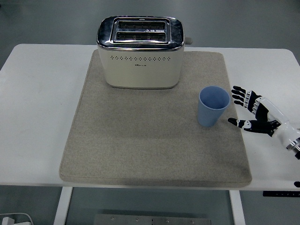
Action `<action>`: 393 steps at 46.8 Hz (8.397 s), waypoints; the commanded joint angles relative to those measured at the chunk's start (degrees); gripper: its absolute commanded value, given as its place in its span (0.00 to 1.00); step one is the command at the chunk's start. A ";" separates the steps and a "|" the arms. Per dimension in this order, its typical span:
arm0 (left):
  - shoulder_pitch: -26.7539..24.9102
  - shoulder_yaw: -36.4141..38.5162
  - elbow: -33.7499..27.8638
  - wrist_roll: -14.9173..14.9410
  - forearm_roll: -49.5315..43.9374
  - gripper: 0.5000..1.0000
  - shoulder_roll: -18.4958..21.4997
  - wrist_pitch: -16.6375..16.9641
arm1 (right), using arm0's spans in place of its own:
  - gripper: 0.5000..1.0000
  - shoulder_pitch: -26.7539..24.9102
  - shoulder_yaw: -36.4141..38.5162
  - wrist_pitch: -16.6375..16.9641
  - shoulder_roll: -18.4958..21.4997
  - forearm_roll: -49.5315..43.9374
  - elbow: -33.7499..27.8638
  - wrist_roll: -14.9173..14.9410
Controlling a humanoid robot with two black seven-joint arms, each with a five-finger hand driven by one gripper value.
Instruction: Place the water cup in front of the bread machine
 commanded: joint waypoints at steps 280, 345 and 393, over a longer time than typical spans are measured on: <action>0.01 0.00 0.05 0.00 0.00 1.00 0.00 0.00 | 0.82 14.53 -8.90 -11.97 40.31 5.54 -20.84 -2.31; 0.01 0.00 -0.04 0.00 0.00 1.00 0.00 0.00 | 0.82 14.44 -8.99 -11.18 23.70 6.07 -7.48 -2.22; 0.01 0.00 0.05 0.00 0.00 1.00 0.00 0.00 | 0.82 23.05 -2.92 -1.95 20.88 19.16 -33.22 -7.41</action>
